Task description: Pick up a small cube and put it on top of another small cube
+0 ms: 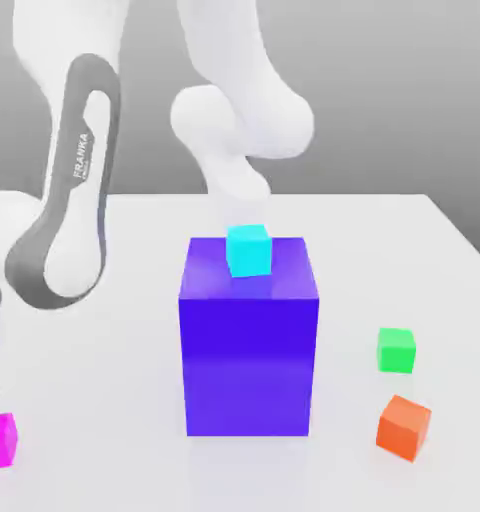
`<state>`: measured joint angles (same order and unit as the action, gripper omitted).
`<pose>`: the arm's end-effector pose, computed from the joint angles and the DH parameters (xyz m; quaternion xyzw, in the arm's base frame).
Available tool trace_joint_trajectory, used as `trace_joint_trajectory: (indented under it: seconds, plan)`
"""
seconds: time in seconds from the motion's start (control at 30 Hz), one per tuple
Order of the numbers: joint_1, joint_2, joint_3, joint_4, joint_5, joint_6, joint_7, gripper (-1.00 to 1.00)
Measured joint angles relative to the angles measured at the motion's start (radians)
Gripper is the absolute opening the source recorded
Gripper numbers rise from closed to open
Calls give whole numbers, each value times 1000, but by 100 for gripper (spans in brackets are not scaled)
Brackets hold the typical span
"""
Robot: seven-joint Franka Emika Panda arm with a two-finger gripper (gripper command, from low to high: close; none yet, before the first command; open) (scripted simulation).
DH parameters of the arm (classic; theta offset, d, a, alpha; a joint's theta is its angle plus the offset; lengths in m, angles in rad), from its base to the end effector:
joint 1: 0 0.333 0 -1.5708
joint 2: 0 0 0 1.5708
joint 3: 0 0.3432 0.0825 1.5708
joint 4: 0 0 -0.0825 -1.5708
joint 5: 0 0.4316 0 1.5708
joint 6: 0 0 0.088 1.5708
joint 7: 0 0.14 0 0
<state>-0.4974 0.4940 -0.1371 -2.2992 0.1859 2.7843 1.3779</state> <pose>0.4330 -0.3357 0.0807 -0.4667 0.8844 -0.0003 0.0001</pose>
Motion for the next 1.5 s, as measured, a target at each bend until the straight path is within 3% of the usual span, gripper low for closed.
trace_joint_trajectory:
  seconds: [0.23, 0.37, 0.5, 0.77, 0.97, 1.13, 1.33, 1.5]
  plan:
    - [-2, 5, 2, 1, 1, 5, 0, -100]
    - [24, -115, -33, -26, -41, -88, 31, -100]
    - [34, -203, -4, -14, -30, -87, 1, -100]
    - [218, -390, 190, -139, -18, -72, -18, -100]
    - [533, -555, 360, -285, -28, -64, -9, -100]
    - [680, -669, 492, -415, -54, -63, 18, -100]
    - [839, -746, 603, -549, -14, -78, 9, -100]
    - [917, -750, 617, -619, 57, -100, -18, -100]
